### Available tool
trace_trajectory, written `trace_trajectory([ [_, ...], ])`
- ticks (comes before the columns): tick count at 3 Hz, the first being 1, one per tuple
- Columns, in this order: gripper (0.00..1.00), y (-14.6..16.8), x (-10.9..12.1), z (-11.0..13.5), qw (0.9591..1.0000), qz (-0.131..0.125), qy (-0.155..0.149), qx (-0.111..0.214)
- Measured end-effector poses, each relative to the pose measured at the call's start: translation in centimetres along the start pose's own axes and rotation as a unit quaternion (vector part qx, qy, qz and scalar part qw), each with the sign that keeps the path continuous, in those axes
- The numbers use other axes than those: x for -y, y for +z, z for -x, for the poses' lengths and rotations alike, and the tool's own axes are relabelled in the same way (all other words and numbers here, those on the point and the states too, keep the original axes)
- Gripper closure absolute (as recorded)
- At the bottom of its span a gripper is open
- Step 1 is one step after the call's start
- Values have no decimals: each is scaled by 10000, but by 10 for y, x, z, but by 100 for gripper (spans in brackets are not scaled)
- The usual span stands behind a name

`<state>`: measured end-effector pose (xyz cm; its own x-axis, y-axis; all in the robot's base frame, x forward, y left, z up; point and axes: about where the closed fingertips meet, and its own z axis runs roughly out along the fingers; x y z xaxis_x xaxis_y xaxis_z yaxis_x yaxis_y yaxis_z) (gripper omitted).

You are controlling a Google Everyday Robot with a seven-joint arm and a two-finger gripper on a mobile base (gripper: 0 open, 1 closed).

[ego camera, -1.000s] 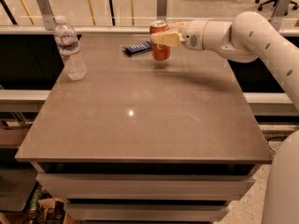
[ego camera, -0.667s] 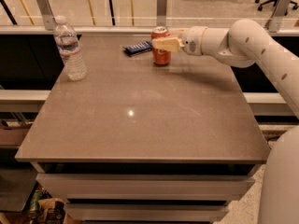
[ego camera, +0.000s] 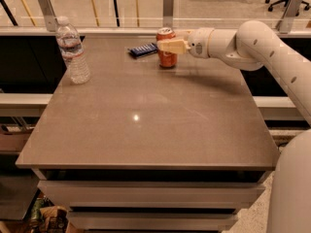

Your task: Move coke can near rxbar blueberry

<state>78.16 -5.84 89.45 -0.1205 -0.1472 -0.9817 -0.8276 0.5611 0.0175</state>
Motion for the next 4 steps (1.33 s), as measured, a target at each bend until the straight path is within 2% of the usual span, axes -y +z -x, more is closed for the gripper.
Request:
trace_trajectory([
  [3,13,8,-5,0,10000,69,8,0],
  [4,0,11,-7,-1,10000,92,10,0],
])
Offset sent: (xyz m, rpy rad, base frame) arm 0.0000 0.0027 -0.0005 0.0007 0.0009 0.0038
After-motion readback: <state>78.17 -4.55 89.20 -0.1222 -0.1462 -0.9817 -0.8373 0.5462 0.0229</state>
